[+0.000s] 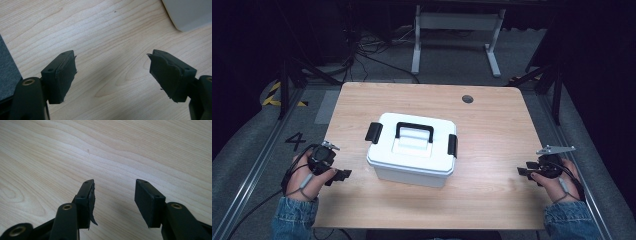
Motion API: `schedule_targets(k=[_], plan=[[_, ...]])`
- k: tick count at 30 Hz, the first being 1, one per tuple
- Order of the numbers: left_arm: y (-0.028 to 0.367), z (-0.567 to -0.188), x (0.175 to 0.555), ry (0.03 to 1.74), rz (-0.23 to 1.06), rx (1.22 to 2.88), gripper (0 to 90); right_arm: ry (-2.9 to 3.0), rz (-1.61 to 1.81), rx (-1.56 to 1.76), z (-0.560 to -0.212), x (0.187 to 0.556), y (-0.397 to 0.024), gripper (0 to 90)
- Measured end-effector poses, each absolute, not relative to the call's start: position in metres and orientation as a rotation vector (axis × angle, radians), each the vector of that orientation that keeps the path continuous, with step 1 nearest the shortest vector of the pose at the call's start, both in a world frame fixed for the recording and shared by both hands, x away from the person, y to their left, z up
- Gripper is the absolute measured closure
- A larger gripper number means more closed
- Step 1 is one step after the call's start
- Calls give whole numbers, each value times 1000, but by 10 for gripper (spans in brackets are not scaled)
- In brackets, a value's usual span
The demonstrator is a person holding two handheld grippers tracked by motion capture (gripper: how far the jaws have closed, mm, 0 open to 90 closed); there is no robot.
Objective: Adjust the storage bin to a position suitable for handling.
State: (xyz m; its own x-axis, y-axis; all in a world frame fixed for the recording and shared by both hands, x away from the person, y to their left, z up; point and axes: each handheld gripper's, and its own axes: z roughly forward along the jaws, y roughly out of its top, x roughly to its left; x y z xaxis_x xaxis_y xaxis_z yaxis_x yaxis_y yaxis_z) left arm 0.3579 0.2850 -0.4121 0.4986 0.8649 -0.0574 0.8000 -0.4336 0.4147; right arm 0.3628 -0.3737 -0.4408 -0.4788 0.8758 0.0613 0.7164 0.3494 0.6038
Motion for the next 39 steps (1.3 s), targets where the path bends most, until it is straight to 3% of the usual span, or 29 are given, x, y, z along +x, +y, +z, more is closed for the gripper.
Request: schedule_targets(k=[16,27,39], plan=[[280,-411,362,1331,210,2350,200,2375,916,1339,-441,361,-366,504],[280,-407,363,1339,194,2374,247,2388,947,1336,-433,358,-359,517],[281,-405,361,1324,190,2369,241,2394,1008,1270,-417,358,-346,524]])
